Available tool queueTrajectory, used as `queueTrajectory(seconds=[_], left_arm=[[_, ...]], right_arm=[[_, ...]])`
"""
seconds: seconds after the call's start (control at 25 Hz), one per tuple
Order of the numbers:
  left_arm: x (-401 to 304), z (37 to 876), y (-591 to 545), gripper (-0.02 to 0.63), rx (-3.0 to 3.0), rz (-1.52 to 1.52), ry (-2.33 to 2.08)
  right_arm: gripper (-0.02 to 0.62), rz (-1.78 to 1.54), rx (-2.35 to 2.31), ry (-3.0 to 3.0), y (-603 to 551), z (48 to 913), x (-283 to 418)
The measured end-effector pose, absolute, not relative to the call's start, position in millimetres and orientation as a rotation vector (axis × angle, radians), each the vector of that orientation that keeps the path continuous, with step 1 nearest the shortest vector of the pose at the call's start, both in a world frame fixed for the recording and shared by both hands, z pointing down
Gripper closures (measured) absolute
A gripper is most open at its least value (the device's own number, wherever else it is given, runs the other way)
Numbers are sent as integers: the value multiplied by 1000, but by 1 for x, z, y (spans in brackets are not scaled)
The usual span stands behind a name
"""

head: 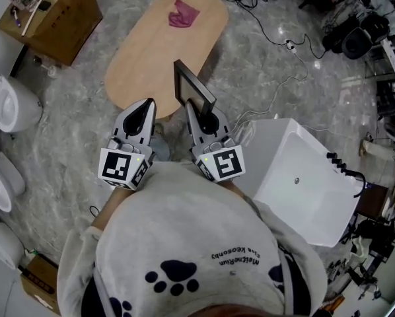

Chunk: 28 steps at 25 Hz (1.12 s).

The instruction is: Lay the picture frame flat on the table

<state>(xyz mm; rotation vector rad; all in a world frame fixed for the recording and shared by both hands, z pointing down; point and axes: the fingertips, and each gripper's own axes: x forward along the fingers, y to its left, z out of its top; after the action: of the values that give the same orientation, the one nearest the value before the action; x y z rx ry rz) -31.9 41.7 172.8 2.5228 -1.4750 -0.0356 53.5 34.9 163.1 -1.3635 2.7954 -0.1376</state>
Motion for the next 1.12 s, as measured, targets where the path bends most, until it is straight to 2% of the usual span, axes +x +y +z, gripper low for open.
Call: queueTrajectory(seconds=[0.48, 1.12], left_arm=[[-43, 152, -45, 597, 2712, -78, -1330], [-33, 126, -82, 597, 2764, -148, -1363]], right_arm=[[577, -62, -1530, 2649, -30, 154, 47], [578, 38, -1503, 2685, -78, 133, 53]])
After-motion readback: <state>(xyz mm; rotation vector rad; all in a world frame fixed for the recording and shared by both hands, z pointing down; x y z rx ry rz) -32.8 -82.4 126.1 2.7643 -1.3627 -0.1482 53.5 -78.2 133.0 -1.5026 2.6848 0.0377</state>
